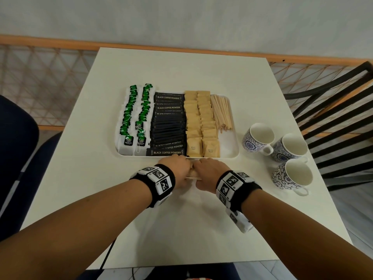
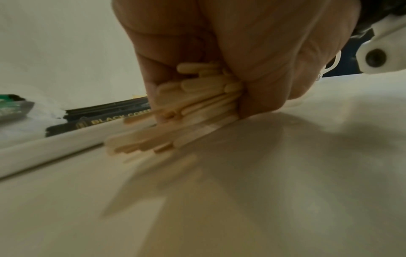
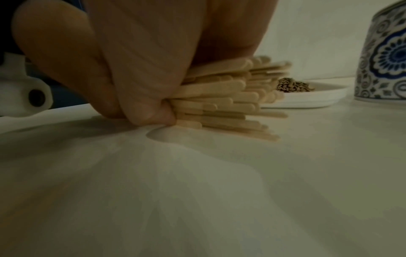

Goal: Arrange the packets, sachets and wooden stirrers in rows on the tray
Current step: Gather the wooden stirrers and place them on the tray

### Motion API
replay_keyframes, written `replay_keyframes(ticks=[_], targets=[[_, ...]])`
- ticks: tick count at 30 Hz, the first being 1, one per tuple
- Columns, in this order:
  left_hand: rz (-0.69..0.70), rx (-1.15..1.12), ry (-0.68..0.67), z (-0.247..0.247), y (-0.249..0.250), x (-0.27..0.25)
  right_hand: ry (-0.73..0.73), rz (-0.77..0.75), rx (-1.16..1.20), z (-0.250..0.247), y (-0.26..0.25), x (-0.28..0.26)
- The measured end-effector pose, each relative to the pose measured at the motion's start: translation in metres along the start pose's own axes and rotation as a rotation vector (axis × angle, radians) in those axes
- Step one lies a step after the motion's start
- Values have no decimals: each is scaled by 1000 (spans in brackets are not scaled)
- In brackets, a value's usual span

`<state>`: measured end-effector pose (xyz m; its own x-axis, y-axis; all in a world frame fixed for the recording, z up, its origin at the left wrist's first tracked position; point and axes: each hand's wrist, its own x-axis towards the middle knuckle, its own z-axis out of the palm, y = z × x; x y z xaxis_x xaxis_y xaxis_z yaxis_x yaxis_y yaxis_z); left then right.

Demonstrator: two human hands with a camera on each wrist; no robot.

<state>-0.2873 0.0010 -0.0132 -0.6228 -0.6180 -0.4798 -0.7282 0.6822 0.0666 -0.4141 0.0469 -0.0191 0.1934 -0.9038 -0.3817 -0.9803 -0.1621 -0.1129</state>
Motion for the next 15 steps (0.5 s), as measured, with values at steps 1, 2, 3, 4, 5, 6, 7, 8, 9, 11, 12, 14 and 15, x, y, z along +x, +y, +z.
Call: replay_keyframes(ticks=[1,2,3,4,5,6,7,8,9,11,12,14,15], targets=[[-3,-4,1,1,1,1,4,-9,-5,0,-1,1],[-5,-11,3,2,2,2,12,-16,-1,0,-1,1],[-8,-18,8,2,3,2,23,-22,12,1,-1,1],[-9,-21,13,3,4,2,33,-26,26,2,0,0],[-6,-23,21,4,4,2,44,-32,32,4,1,-1],[2,-26,32,6,4,2,53,-39,28,5,2,-3],[9,-32,38,8,4,2,61,-45,17,7,3,-3],[10,-47,39,10,3,1,66,-45,9,9,4,-4],[6,-67,37,11,3,1,66,-43,9,10,5,-5],[0,-97,34,11,2,2,46,-41,21,10,6,-5],[7,-103,32,11,2,2,29,-44,22,9,6,-4],[29,-115,35,11,1,3,1,-44,20,6,7,-3],[36,-124,34,10,0,3,-5,-42,17,4,7,-2]])
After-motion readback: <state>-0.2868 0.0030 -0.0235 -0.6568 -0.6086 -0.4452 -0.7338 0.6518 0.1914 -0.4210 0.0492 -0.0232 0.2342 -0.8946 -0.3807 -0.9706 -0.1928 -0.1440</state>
